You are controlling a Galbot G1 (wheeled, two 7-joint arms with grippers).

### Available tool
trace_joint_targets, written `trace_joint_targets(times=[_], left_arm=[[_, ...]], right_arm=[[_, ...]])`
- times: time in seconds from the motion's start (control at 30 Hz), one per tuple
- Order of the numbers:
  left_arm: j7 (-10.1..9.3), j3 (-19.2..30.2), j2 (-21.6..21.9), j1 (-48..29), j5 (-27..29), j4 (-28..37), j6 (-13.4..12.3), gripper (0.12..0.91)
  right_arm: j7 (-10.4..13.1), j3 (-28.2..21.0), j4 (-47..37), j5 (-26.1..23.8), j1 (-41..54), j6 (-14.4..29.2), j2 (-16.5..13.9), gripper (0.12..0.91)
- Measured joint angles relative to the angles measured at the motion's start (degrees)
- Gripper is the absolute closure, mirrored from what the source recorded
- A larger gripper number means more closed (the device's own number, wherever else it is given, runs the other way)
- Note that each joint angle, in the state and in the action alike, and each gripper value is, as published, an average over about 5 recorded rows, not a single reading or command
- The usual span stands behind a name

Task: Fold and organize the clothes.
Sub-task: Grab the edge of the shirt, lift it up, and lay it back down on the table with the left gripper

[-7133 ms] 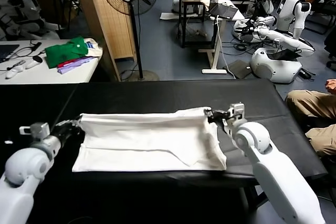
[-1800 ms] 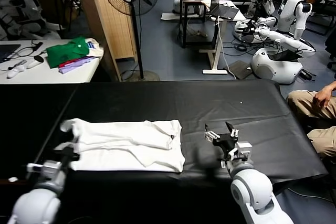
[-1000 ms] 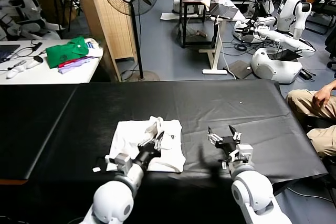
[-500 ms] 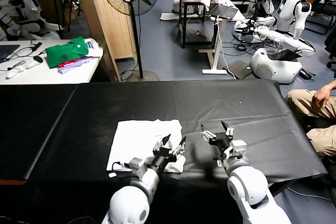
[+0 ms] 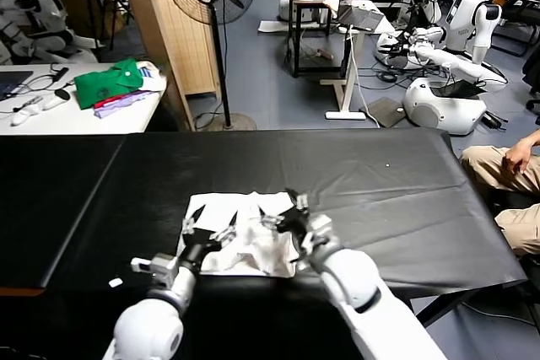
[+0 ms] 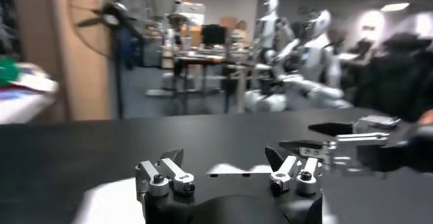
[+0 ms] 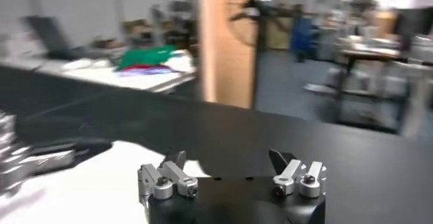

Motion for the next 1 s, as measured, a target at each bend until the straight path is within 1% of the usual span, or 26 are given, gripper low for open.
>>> trace_joint_targets(times=[0.13, 0.23, 0.33, 0.47, 0.6, 0.67, 0.77, 0.87, 1.0], left_arm=[[0.0, -1.0, -0.1, 0.8, 0.5, 0.1, 0.0, 0.232], [0.01, -1.7, -0.2, 1.2, 0.5, 0.2, 0.0, 0.232], [0.01, -2.3, -0.2, 1.6, 0.3, 0.3, 0.0, 0.232], [0.03, -3.1, -0.3, 2.2, 0.2, 0.3, -0.2, 0.232], [0.13, -4.0, -0.3, 2.5, -0.1, 0.5, -0.7, 0.232], [0.28, -4.6, -0.2, 2.4, -1.0, 0.9, -0.9, 0.232], [0.72, -5.8, 0.3, 2.1, -3.7, 1.6, -1.1, 0.232], [1.15, -7.4, 0.9, 2.0, -7.3, 2.7, -1.1, 0.232], [1.81, -10.0, 1.5, 2.0, -12.7, 4.3, -0.6, 0.232]], right_arm=[[1.9, -3.0, -2.8, -5.6, 1.2, -1.5, 0.8, 0.227], [3.5, -3.6, -4.3, -9.9, 1.2, -2.2, 1.3, 0.227], [4.9, -3.4, -4.6, -12.2, 0.8, -2.5, 1.6, 0.227], [7.1, -1.3, -3.5, -13.5, -0.6, -2.3, 1.9, 0.227], [10.5, 2.9, -2.1, -17.8, -2.5, -2.5, 2.4, 0.227], [11.8, 5.6, -1.5, -19.5, -3.7, -1.8, 2.5, 0.227], [11.9, 9.4, 0.2, -18.6, -5.5, -0.1, 2.3, 0.227], [11.3, 12.4, 2.6, -14.9, -7.8, 1.5, 2.0, 0.227], [9.9, 15.4, 6.1, -8.8, -11.3, 2.1, 1.3, 0.227]])
